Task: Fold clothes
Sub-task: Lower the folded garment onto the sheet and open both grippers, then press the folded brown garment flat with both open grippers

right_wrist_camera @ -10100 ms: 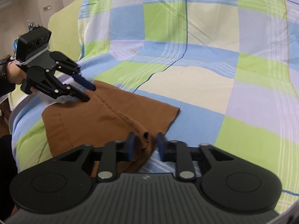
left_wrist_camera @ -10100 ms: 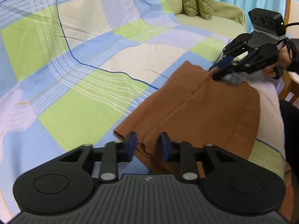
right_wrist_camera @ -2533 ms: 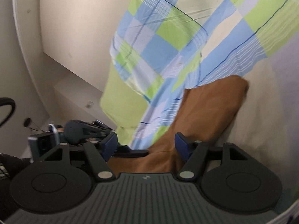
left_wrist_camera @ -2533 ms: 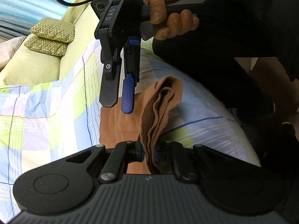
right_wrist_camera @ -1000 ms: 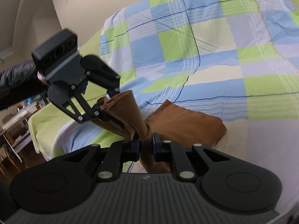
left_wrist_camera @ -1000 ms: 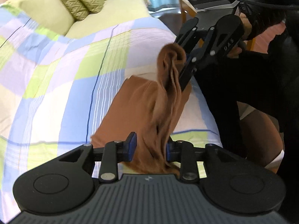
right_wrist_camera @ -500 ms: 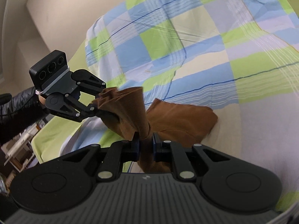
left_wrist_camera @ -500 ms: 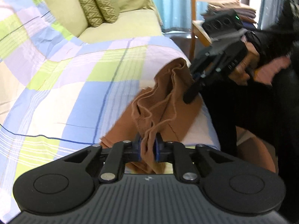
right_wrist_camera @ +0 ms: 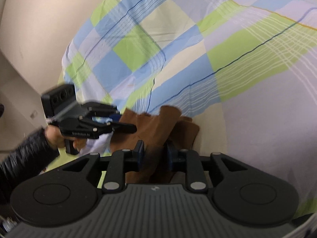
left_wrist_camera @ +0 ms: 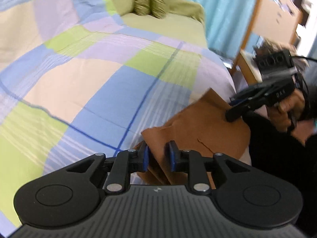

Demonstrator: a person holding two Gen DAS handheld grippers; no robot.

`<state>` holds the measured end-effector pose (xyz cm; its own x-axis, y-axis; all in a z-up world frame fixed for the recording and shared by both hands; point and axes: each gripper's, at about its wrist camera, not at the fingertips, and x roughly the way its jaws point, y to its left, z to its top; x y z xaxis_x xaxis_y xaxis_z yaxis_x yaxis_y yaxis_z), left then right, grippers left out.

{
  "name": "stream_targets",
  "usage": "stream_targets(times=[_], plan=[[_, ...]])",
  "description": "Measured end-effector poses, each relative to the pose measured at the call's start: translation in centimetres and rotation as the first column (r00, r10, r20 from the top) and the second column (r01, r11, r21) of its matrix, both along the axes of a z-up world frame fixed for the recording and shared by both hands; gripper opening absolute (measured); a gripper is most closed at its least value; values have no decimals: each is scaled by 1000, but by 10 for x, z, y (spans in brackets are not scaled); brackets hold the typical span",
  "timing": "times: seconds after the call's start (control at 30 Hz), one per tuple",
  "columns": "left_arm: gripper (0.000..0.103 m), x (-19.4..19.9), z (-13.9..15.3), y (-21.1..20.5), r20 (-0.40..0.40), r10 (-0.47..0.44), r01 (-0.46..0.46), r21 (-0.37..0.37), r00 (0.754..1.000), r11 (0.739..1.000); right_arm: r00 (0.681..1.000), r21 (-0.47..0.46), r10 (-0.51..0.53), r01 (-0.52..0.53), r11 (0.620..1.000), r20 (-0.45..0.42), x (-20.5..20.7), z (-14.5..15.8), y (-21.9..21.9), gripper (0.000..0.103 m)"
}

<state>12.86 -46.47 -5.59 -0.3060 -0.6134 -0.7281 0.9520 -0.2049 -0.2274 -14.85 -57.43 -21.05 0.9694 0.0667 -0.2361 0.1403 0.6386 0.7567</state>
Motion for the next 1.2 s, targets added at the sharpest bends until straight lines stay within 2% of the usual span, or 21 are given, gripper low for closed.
stream_targets(times=[0.03, 0.1, 0.17, 0.3, 0.47, 0.57, 0.67, 0.7, 0.73, 0.77, 0.8, 0.83, 0.93, 1.03, 1.13, 1.2], plan=[[21, 4, -2, 1, -14, 28, -28, 1, 999, 1000, 1000, 21, -16, 16, 1000, -2, 0, -2, -3, 20], [20, 0, -7, 1, -17, 75, -75, -1, 997, 997, 998, 55, -54, 55, 997, -15, -1, -6, -8, 8], [20, -5, -11, 1, -5, 89, -89, -4, 996, 996, 996, 58, -82, 84, 995, -34, -3, -8, -10, 5], [20, -14, -16, 3, 53, 113, -111, -29, 992, 993, 992, -2, -87, 87, 996, -90, 2, -11, -7, 0], [29, -20, -15, 7, 109, 156, -152, -49, 982, 987, 990, -30, -97, 94, 995, -107, 7, -12, -7, 0], [30, -20, -10, 15, 146, 238, -230, -66, 960, 971, 990, -9, -99, 98, 995, -99, 5, -14, -12, 0], [29, -27, 6, 30, 264, 302, -279, -118, 916, 953, 990, -24, -101, 99, 995, -95, 5, -13, -12, 0], [26, -37, 13, 35, 322, 299, -265, -146, 898, 953, 990, -45, -102, 98, 994, -96, 5, -13, -11, 0], [24, -47, 18, 39, 356, 280, -238, -159, 891, 958, 990, -73, -102, 95, 993, -97, 6, -12, -9, 0], [24, -66, 27, 44, 390, 233, -176, -178, 891, 968, 990, -88, -102, 94, 992, -99, 5, -13, -8, 0], [25, -80, 32, 46, 387, 194, -132, -181, 901, 975, 990, -89, -104, 95, 991, -98, 5, -13, -8, 0], [29, -95, 31, 45, 396, 155, -92, -173, 905, 981, 990, -87, -108, 100, 991, -95, 4, -13, -7, 0], [29, -125, 21, 38, 428, 68, -13, -130, 901, 991, 990, -92, -120, 113, 989, -75, -2, -7, -5, 7], [28, -129, -5, 27, 411, 58, -31, -72, 910, 997, 990, -135, -140, 135, 982, -29, -17, 5, 5, 10], [28, -120, -18, 26, 362, 92, -72, -68, 928, 995, 991, -194, -134, 136, 972, 24, -35, 18, 20, 12], [28, -115, -19, 25, 329, 108, -92, -64, 938, 994, 996, -276, -73, 84, 957, 49, -43, 27, 40, 13]])
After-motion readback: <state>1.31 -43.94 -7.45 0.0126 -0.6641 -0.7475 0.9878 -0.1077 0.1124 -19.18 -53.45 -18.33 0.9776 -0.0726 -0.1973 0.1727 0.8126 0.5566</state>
